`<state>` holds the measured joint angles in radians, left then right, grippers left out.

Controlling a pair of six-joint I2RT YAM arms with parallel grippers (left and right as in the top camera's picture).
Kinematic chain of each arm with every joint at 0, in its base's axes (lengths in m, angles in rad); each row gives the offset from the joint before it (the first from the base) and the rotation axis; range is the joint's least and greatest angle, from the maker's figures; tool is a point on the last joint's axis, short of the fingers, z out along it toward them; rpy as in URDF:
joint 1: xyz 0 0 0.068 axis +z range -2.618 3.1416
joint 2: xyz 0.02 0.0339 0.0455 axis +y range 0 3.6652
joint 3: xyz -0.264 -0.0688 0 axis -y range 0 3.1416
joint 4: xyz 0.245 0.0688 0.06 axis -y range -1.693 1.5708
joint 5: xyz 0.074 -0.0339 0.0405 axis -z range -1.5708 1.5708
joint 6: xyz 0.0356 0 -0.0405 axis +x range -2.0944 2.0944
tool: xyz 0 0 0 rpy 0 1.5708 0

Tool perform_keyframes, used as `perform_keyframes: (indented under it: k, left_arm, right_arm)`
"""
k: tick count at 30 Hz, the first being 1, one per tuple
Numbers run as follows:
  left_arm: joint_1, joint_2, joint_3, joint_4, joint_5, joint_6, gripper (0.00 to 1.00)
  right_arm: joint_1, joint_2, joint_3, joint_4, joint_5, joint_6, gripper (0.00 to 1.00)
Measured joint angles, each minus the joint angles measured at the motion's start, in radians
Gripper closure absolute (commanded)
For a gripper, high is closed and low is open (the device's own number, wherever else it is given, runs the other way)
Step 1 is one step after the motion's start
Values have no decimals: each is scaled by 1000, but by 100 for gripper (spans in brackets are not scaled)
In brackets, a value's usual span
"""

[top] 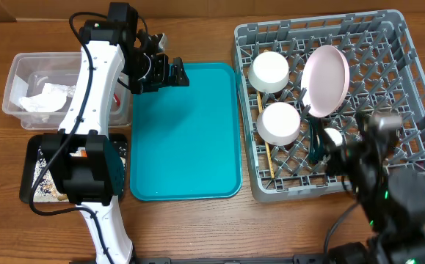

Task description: Sort waste into correct bins and load items into the dishwasher

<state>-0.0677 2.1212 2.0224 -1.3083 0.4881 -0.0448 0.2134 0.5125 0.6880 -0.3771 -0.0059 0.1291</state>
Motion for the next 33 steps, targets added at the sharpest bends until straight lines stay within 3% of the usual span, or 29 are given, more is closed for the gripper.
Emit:
perform_keyframes:
  k: [7,12,25,33]
  left_arm:
    - [0,0,0,1,-2,0,0]
    - [0,0,0,0,-3,0,0]
    - [0,0,0,0,-2,0,0]
    - [0,0,0,0,-2,0,0]
  right_arm:
    - [-59,-334,-409,301,4,14,0]
    - [-101,-467,-562,333,3,43,0]
    - [-116,-499,-669,291,-2,52,0]
    - [-116,-499,-669,287,-16,-65,0]
